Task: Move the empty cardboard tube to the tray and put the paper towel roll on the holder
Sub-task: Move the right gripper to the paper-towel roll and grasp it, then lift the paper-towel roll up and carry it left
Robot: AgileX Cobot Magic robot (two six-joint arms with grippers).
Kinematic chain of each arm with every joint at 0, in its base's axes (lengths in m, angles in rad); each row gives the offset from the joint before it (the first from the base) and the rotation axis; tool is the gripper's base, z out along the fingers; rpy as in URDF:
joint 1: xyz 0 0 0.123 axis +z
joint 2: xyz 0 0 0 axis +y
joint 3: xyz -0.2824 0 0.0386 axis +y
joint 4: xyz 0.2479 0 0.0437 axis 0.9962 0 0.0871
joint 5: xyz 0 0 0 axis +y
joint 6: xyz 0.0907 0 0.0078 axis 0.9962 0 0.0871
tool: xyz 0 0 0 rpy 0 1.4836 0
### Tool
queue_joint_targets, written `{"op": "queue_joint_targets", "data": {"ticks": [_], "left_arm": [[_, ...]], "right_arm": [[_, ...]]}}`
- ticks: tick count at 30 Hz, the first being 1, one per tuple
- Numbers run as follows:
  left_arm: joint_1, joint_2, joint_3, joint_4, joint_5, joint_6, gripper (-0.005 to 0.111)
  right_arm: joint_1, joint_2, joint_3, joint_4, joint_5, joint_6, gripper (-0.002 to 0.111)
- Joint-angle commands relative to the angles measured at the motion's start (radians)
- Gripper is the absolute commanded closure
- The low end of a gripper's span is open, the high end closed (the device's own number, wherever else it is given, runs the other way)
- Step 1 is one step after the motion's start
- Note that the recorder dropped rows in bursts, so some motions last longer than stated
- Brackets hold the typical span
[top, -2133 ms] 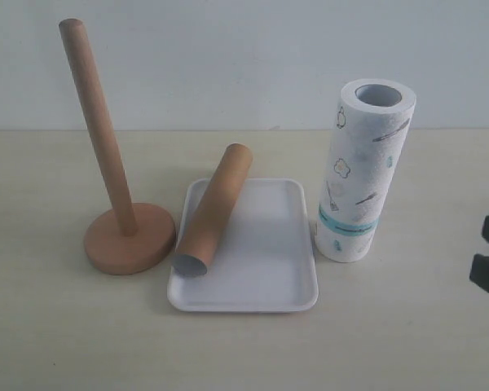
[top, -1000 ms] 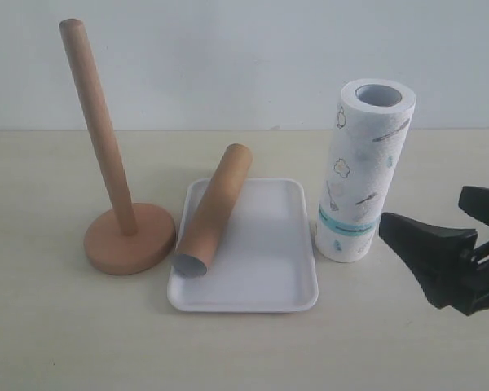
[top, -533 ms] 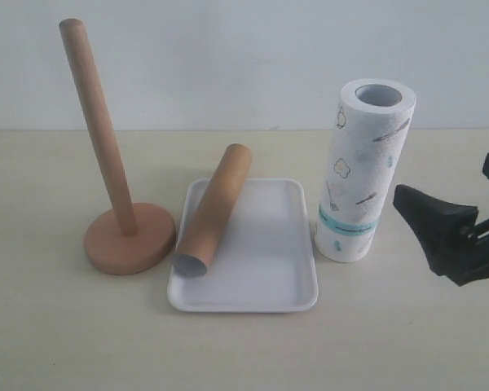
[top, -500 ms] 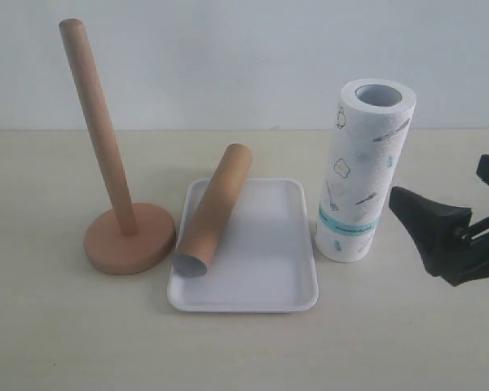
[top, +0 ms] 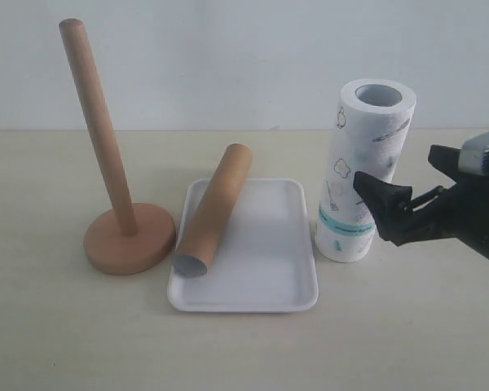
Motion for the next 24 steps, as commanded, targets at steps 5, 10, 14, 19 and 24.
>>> {"op": "queue_joint_targets", "data": {"ticks": [5, 10, 14, 19, 24], "left_arm": [[-0.005, -0.002, 0.003, 0.002, 0.000, 0.004, 0.103], [-0.005, -0.002, 0.003, 0.002, 0.000, 0.004, 0.103], [-0.005, -0.002, 0.003, 0.002, 0.000, 0.004, 0.103], [-0.005, -0.002, 0.003, 0.002, 0.000, 0.004, 0.103], [-0.005, -0.002, 0.003, 0.002, 0.000, 0.004, 0.103]], "right_arm": [[0.001, 0.122, -0.155, -0.049, -0.029, 0.019, 0.003], [0.001, 0.182, -0.237, -0.141, -0.027, 0.067, 0.006], [0.001, 0.183, -0.239, -0.209, -0.019, 0.092, 0.058], [0.001, 0.181, -0.239, -0.125, 0.001, 0.102, 0.108], [0.001, 0.148, -0.239, -0.103, 0.014, 0.095, 0.108]]}}
